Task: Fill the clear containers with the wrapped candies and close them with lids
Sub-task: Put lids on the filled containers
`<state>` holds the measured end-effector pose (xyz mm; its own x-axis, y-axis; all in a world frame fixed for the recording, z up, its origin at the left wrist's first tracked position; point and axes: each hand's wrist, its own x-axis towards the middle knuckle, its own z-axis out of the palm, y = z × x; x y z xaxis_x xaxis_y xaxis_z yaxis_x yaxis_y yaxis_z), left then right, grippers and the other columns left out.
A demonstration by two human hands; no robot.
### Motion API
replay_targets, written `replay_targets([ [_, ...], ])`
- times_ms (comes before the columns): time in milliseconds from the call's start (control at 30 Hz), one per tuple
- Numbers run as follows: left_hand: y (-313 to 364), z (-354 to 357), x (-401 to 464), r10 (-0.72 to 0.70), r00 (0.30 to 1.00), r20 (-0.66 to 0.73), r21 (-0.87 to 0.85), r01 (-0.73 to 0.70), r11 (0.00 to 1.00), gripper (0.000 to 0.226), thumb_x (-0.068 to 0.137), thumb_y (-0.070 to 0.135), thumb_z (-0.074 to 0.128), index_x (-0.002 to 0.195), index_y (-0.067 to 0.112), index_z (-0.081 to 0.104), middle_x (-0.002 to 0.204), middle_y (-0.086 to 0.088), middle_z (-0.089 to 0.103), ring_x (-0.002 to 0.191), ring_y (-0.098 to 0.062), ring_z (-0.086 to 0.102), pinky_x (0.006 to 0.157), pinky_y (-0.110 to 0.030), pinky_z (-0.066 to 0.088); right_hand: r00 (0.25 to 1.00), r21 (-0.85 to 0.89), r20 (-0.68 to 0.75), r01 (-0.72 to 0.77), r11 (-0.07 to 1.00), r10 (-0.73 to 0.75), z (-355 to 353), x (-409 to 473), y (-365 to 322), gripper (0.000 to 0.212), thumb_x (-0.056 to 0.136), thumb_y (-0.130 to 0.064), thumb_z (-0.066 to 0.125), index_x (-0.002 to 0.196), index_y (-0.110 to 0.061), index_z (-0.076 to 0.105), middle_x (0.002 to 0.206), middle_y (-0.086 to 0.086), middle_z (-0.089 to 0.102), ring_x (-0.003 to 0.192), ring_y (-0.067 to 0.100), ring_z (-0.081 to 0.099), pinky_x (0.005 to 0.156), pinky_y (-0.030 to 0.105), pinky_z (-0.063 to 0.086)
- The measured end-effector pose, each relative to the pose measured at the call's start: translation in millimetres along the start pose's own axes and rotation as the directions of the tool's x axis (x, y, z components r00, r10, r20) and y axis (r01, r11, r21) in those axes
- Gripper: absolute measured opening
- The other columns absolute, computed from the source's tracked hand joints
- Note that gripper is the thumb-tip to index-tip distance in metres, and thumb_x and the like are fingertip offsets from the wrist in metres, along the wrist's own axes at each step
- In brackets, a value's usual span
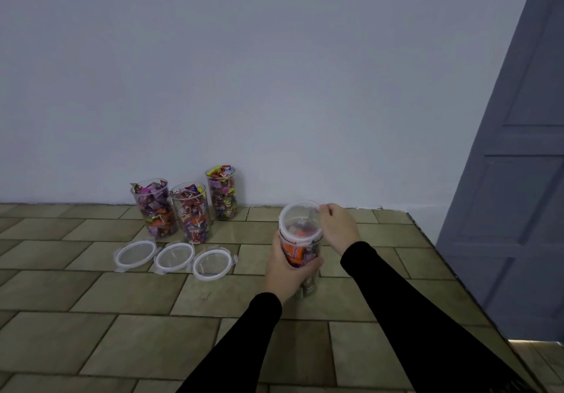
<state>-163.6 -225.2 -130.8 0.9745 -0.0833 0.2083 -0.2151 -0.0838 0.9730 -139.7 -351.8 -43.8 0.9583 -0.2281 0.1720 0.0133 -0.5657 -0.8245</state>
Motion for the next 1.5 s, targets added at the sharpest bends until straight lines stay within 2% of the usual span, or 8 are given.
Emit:
replay_targets([
  [267, 0.8, -2.0, 0.4, -0.038, 0.999, 0.020, 0.019, 0.037, 0.999, 0.082, 0.062, 0.035, 0.087, 0.128, 0.035, 0.038, 0.120, 0.013, 0.059, 0.107, -0.002, 0.059, 0.082, -0.016, 0.050, 0.974, -0.283, 0.204, -0.033, 0.958, 0.094, -14.8, 1.9, -8.8, 0.033, 0.099, -0.006, 0.033, 0.122, 0.005, 0.055, 0.126, 0.022, 0.059, 0.117, 0.030, 0.056, 0.093, 0.033, 0.041],
  [467, 1.4, -1.9, 2.0, -0.038, 0.999, 0.012, 0.024, 0.038, 0.999, 0.080, 0.069, 0.022, 0.086, 0.131, 0.032, 0.036, 0.119, 0.012, 0.059, 0.104, 0.001, 0.060, 0.076, -0.011, 0.050, 0.979, -0.260, 0.181, -0.041, 0.965, 0.090, -9.7, 2.0, -4.4, 0.036, 0.102, -0.019, 0.031, 0.076, -0.003, 0.050, 0.090, 0.013, 0.052, 0.082, 0.023, 0.046, 0.071, 0.024, 0.031],
  [600, 2.6, -2.9, 3.5, -0.019, 1.000, 0.010, 0.021, 0.019, 1.000, 0.081, 0.071, 0.018, 0.085, 0.132, 0.033, 0.034, 0.118, 0.013, 0.060, 0.103, 0.002, 0.060, 0.076, -0.010, 0.049, 0.984, -0.351, 0.165, -0.008, 0.936, 0.071, -10.4, 0.5, -1.6, 0.034, 0.099, -0.029, 0.034, 0.090, -0.011, 0.061, 0.094, 0.009, 0.061, 0.090, 0.026, 0.058, 0.079, 0.029, 0.045],
  [733, 0.8, -3.0, 4.8, -0.022, 1.000, 0.023, 0.011, 0.021, 1.000, 0.083, 0.065, 0.029, 0.088, 0.127, 0.040, 0.035, 0.120, 0.010, 0.061, 0.105, -0.003, 0.061, 0.085, -0.018, 0.052, 0.989, -0.398, 0.132, 0.113, 0.911, -0.065, -13.3, -6.2, 1.0, 0.045, 0.099, -0.041, 0.036, 0.140, -0.024, 0.046, 0.134, 0.008, 0.047, 0.124, 0.027, 0.046, 0.103, 0.039, 0.040],
  [867, -3.4, -3.7, 7.3, -0.025, 0.999, 0.023, 0.022, 0.025, 0.999, 0.090, 0.060, 0.037, 0.087, 0.134, 0.037, 0.036, 0.120, 0.008, 0.064, 0.108, -0.007, 0.063, 0.094, -0.033, 0.053, 0.936, -0.475, 0.194, 0.352, 0.807, -0.294, -10.4, -13.3, -2.2, 0.046, 0.094, -0.053, 0.044, 0.136, -0.035, 0.049, 0.138, -0.006, 0.041, 0.129, 0.018, 0.035, 0.106, 0.041, 0.031],
  [1200, -4.6, -5.1, 9.2, -0.055, 0.998, 0.043, 0.013, 0.055, 0.998, 0.088, 0.059, 0.036, 0.088, 0.128, 0.046, 0.035, 0.121, 0.007, 0.064, 0.109, -0.010, 0.063, 0.095, -0.036, 0.053, 0.974, -0.321, 0.208, 0.156, 0.934, -0.091, -9.2, -9.5, -5.5, 0.049, 0.078, -0.065, 0.060, 0.118, -0.038, 0.064, 0.133, -0.002, 0.044, 0.127, 0.017, 0.041, 0.104, 0.040, 0.038],
  [1367, -3.3, -7.5, 9.4, -0.072, 0.996, 0.060, 0.017, 0.071, 0.997, 0.089, 0.060, 0.035, 0.088, 0.132, 0.040, 0.035, 0.119, 0.007, 0.064, 0.108, -0.009, 0.063, 0.094, -0.033, 0.053, 0.939, -0.439, 0.336, 0.227, 0.869, -0.076, -12.4, 1.8, -16.9, 0.073, 0.083, -0.064, 0.056, 0.144, -0.026, 0.040, 0.149, -0.001, 0.036, 0.133, 0.022, 0.039, 0.109, 0.037, 0.035],
  [1500, -0.8, -10.0, 10.1, -0.101, 0.992, 0.080, 0.038, 0.098, 0.994, 0.087, 0.063, 0.032, 0.089, 0.128, 0.044, 0.033, 0.120, 0.010, 0.064, 0.108, -0.007, 0.063, 0.095, -0.031, 0.052, 0.897, -0.433, 0.441, 0.235, 0.870, -0.023, -13.2, 6.2, -26.2, 0.069, 0.090, -0.055, 0.055, 0.147, -0.022, 0.035, 0.149, 0.000, 0.041, 0.132, 0.021, 0.043, 0.103, 0.029, 0.035],
])
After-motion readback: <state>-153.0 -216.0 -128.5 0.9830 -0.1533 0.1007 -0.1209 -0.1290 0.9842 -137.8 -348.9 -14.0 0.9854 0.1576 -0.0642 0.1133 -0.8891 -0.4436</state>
